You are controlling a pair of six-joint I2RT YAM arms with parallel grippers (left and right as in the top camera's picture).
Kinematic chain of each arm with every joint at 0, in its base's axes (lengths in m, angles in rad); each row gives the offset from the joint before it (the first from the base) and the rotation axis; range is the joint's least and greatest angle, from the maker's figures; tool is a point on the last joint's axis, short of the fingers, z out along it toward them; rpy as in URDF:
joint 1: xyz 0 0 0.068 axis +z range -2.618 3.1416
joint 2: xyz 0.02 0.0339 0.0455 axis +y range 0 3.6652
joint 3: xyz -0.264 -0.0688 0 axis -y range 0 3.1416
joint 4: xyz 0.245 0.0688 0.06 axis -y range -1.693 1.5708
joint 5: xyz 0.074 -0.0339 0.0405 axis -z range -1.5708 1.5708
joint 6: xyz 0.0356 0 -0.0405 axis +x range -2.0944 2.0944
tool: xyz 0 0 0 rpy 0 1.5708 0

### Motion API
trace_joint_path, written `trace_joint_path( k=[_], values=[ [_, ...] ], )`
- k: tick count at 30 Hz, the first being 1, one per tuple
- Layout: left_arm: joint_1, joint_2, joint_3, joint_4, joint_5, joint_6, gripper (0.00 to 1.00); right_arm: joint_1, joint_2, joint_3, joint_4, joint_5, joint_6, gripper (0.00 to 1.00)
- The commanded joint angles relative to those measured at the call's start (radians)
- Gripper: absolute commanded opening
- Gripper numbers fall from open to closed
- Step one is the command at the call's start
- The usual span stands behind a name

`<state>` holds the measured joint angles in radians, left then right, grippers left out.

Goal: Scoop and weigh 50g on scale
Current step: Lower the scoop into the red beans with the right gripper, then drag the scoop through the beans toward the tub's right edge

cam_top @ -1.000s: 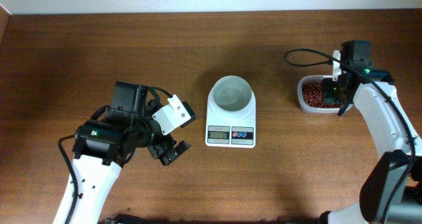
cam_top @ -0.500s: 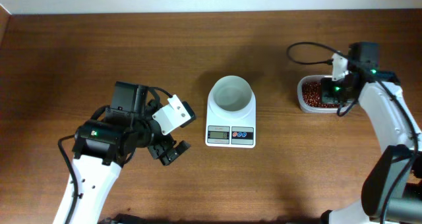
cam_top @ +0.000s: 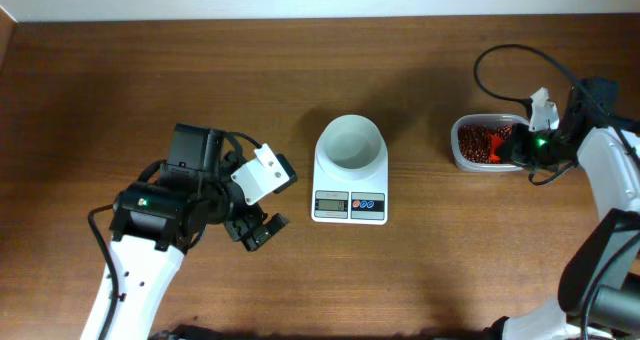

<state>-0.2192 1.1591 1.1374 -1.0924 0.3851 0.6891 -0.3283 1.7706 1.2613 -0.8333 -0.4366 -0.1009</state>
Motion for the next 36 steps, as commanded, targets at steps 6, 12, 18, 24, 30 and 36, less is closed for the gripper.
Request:
trace_joint_path(
  k=[6,12,18,24,30,36],
  values=[
    [0.004,-0.013,0.008,0.000,0.000,0.012,0.99,-0.087,0.071,-0.011,-0.040,-0.124,0.003,0.04],
    [0.004,-0.013,0.008,0.000,0.000,0.012,0.99,-0.137,0.071,-0.011,-0.041,-0.163,0.003,0.04],
    [0.004,-0.013,0.008,0.000,0.000,0.012,0.99,-0.138,0.103,-0.011,-0.008,-0.155,0.004,0.04],
    [0.004,-0.013,0.008,0.000,0.000,0.012,0.99,-0.158,0.139,0.011,-0.024,-0.231,0.007,0.04],
    [0.004,-0.013,0.008,0.000,0.000,0.012,0.99,-0.225,0.121,0.024,-0.029,-0.296,-0.027,0.04],
    [0.004,-0.013,0.008,0.000,0.000,0.012,0.99,-0.227,-0.018,0.026,-0.023,-0.293,-0.050,0.04]
  ],
)
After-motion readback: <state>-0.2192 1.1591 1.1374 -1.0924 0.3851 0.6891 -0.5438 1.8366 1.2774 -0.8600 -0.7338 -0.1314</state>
